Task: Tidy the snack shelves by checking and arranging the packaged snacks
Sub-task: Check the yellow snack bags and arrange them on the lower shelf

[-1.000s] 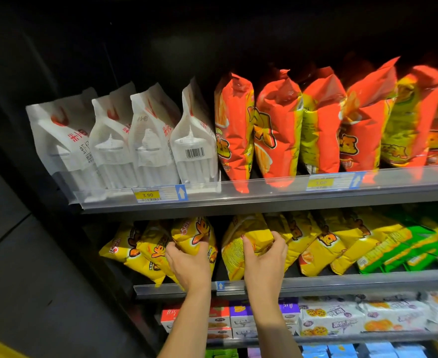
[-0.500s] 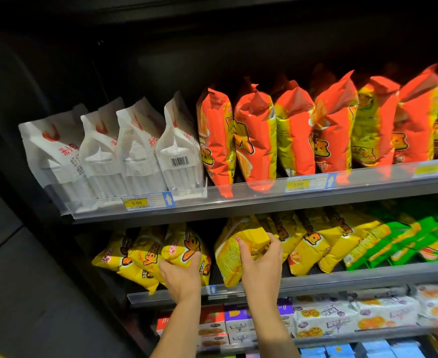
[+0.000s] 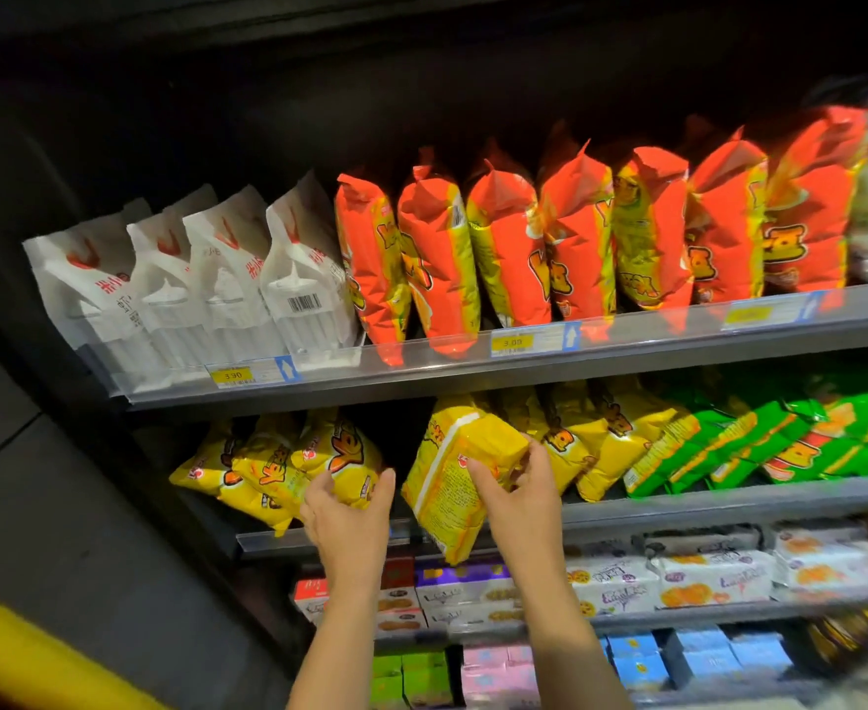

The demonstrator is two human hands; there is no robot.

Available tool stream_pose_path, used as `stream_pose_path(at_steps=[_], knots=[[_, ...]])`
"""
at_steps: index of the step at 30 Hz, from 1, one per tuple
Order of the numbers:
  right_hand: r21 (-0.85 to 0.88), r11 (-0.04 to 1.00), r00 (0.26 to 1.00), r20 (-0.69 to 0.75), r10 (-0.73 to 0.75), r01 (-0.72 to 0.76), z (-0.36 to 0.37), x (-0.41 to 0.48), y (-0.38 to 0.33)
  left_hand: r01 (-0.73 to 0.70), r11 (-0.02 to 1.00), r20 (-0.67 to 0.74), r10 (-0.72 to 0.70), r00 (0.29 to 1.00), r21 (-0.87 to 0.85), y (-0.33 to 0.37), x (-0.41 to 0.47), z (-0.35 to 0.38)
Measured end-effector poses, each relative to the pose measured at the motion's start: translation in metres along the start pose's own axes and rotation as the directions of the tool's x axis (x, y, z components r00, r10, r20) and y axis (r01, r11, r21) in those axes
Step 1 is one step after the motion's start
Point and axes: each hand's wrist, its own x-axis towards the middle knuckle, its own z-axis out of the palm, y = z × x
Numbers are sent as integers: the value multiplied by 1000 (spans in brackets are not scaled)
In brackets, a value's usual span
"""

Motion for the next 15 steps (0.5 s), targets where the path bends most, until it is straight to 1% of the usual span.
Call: stream_pose_path(at_steps=[3, 5, 7, 10, 12, 13, 15], knots=[[72, 997, 989, 146, -2, -9, -35, -4, -8, -110, 992, 173, 99, 980, 57, 15, -37, 1], [99, 995, 970, 243, 0, -25, -57, -8, -17, -130, 990, 284, 107, 953, 61, 23, -60, 3], [134, 990, 949, 314, 6, -50, -80, -11, -24, -131, 991, 366, 108, 924, 38, 32, -82, 2], [169, 982, 914, 405, 4, -79, -115, -14, -38, -103, 995, 480, 90, 873, 0, 41, -111, -1], [170, 980, 881, 473, 11, -104, -135, -18, -43, -35, 999, 543, 42, 839, -24, 43, -130, -4], [173, 978, 870, 493, 13, -113, -143, -21, -45, -3, 999, 572, 27, 820, -43, 44, -140, -5], [183, 976, 864, 504, 12, -121, -157, -25, -46, 20, 995, 615, 43, 788, -95, 50, -160, -5]])
